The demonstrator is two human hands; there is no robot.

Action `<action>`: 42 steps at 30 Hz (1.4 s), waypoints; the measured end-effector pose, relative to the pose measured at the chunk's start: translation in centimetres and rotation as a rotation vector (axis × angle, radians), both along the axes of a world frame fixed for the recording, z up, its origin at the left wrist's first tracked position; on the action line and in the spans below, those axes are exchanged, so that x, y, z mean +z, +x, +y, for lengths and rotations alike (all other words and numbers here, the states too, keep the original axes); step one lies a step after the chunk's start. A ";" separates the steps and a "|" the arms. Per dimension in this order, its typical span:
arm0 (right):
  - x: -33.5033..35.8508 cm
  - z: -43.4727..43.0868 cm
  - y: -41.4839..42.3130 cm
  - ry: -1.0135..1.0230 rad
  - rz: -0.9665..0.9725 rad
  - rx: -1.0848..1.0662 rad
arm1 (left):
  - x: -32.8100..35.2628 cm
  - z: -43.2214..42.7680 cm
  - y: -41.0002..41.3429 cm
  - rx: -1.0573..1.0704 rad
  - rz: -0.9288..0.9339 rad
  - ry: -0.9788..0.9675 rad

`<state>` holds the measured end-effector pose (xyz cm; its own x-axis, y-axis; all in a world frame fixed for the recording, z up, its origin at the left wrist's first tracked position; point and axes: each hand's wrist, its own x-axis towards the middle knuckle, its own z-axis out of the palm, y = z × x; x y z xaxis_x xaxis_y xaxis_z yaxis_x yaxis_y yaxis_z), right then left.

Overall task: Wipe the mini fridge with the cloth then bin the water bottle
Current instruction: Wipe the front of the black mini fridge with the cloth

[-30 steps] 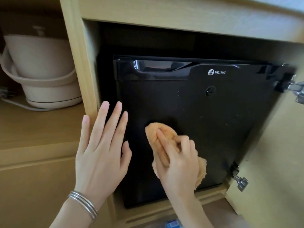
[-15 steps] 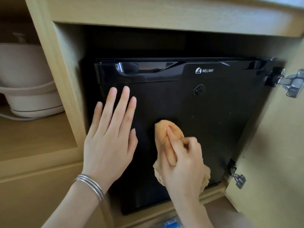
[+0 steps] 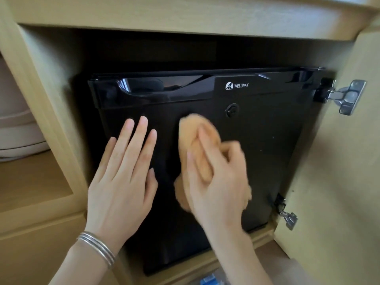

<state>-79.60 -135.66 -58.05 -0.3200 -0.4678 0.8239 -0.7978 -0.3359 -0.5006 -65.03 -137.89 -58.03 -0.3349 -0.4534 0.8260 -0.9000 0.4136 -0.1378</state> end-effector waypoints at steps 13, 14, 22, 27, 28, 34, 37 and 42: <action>-5.4 1.7 -1.2 0.202 0.101 -0.016 | -0.8 0.3 -1.5 0.032 -0.005 0.006; -4.2 1.3 -1.2 0.148 0.099 -0.028 | -0.8 0.3 -1.8 0.035 -0.011 0.010; -6.7 0.4 -2.3 0.262 0.072 -0.059 | -0.8 -0.3 -3.0 -0.019 -0.023 -0.008; -7.3 1.9 -2.6 0.244 0.088 -0.046 | -1.4 -0.4 -3.4 -0.023 -0.059 -0.040; -6.5 1.9 -2.6 0.196 0.085 -0.037 | -1.5 -0.5 -3.6 -0.022 -0.063 -0.046; -5.1 0.6 -2.8 0.246 0.126 -0.036 | -2.1 -0.8 -4.0 -0.019 -0.045 -0.073; -7.4 1.5 -4.2 0.342 0.088 -0.050 | -2.2 -0.9 -4.1 -0.013 -0.034 -0.063; -4.5 1.6 -4.6 0.129 0.066 -0.043 | -2.3 -0.9 -4.3 0.001 -0.027 -0.048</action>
<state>-84.16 -134.06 -62.57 -0.2890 -0.5578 0.7780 -0.8430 -0.2368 -0.4829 -69.33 -138.74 -60.36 -0.3568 -0.4133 0.8377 -0.8960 0.4051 -0.1818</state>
